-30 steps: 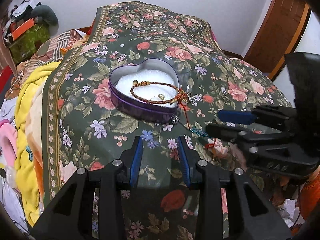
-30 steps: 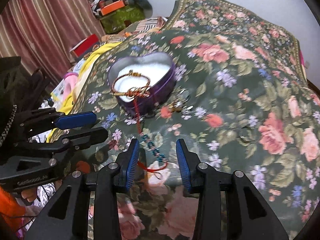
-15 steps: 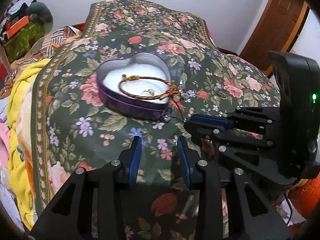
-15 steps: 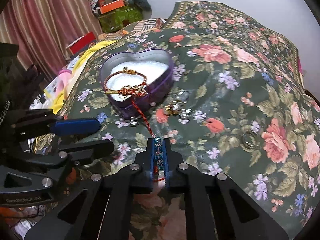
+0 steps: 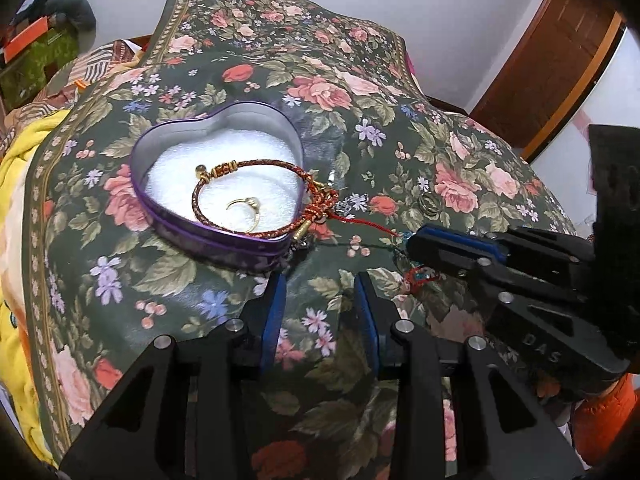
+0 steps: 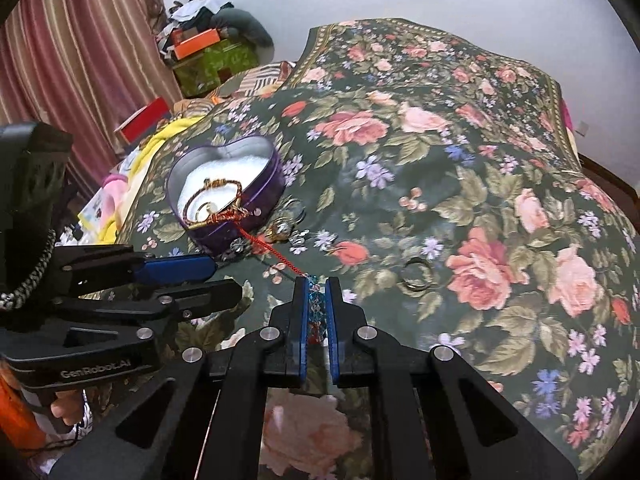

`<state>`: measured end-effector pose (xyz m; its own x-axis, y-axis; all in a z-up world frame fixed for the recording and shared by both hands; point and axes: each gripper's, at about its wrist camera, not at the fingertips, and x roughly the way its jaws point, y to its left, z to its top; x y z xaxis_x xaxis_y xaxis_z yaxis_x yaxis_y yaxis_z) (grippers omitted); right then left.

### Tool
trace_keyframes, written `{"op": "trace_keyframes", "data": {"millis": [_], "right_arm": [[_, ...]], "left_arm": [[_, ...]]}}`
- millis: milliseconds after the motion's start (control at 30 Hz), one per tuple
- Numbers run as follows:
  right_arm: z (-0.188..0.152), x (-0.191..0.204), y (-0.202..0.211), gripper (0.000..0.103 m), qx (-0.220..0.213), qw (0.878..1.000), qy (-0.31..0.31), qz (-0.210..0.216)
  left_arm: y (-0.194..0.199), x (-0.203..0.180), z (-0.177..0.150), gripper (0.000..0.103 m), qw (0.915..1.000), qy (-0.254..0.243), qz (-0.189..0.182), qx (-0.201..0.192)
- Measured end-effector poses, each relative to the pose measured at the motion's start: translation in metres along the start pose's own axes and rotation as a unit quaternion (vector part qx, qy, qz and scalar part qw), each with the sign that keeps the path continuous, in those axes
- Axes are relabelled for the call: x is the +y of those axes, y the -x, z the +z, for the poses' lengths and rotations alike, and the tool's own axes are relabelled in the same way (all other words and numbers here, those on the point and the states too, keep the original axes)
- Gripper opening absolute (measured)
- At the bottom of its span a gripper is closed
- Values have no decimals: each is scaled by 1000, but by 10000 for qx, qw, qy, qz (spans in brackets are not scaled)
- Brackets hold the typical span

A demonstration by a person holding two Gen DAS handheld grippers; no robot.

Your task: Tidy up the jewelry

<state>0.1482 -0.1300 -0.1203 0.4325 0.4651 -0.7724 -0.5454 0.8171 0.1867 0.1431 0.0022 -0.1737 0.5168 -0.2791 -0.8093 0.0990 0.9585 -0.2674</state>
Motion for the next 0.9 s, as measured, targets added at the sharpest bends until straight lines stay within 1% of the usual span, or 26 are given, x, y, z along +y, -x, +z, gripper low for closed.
{"op": "trace_keyframes", "data": {"millis": [133,200,333,667,733,767,800,833,900], "right_arm": [[0,-6,3,7,-37,10000,-44,-38],[-1,-8,4,7,-41,10000,-45,-41],[-3,-10,6,7,-42,10000,-28,-23],[-3,-13,5,7,-47,9999,-86,75],[-3,-13,6,7,-62,9999,-92,93],[-2,-13,7,7,-69,9999,-98,104],[-2,-13,7,7,-76,9999,-102,107],[-2,-12,8,7,-83,9998,-107,115],[-1,-12,9,7,-105,9998,-108,118]], "left_arm": [[-5,-3,3,33,10000,8,58,-15],[-7,-2,6,29,9999,37,166,-27],[-11,-1,12,28,9996,159,221,-54],[-21,-12,18,28,9992,-75,372,-95],[-23,-13,18,20,9990,-97,430,-122],[-23,-13,18,18,9988,-109,457,-128],[-24,-13,19,11,9986,-121,488,-135],[-25,-12,19,8,9986,-105,504,-133],[-25,-10,19,8,9988,-63,455,-139]]}}
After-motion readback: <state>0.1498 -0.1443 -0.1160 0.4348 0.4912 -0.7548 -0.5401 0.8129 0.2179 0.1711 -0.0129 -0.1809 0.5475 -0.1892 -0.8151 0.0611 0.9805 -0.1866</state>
